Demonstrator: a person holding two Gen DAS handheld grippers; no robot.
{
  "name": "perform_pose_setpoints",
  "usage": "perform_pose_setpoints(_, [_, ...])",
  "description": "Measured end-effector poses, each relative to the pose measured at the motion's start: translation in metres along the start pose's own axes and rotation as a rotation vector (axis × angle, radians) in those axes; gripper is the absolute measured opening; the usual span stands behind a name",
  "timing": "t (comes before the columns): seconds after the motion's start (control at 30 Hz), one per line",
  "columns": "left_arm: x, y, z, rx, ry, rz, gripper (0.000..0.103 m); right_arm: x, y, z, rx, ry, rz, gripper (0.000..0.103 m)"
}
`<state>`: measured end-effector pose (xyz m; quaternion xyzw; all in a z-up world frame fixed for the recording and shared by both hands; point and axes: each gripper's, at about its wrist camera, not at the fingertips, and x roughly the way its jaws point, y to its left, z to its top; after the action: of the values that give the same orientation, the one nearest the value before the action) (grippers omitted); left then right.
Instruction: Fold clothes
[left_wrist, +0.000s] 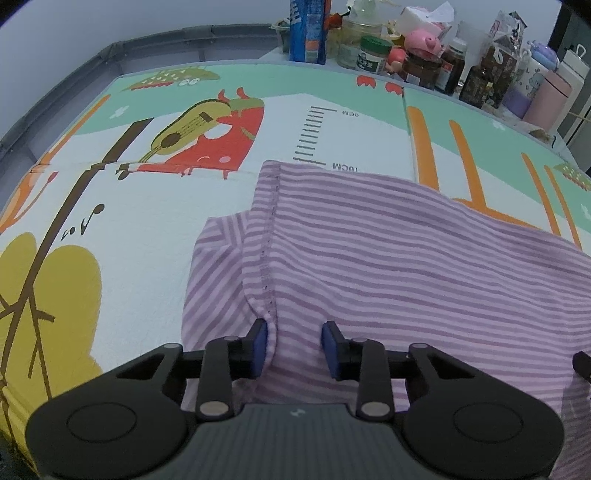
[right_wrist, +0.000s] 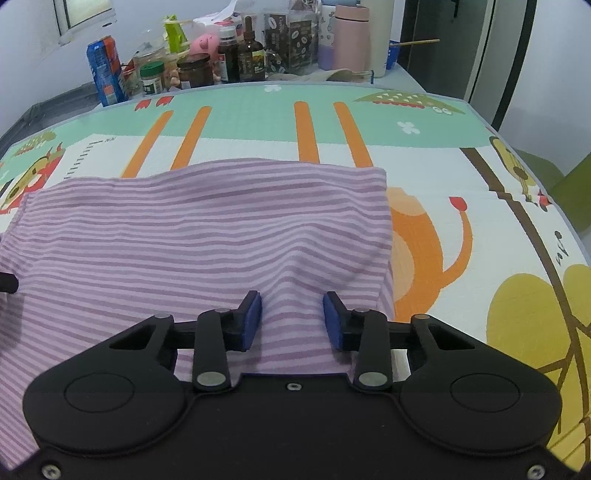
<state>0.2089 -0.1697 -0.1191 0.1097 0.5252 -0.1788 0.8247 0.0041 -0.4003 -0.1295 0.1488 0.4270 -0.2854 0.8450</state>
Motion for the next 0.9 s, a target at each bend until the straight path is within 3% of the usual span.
perform_pose_setpoints(0.33, [-0.011, 0.002, -0.02, 0.006, 0.033, -0.012, 0.034, -0.013, -0.005, -0.014, 0.0, 0.018, -0.009, 0.034])
perform_pose_setpoints(0.9, [-0.046, 0.004, -0.083, 0.043, 0.098, -0.043, 0.034, -0.065, -0.019, -0.076, -0.017, 0.05, -0.038, 0.034])
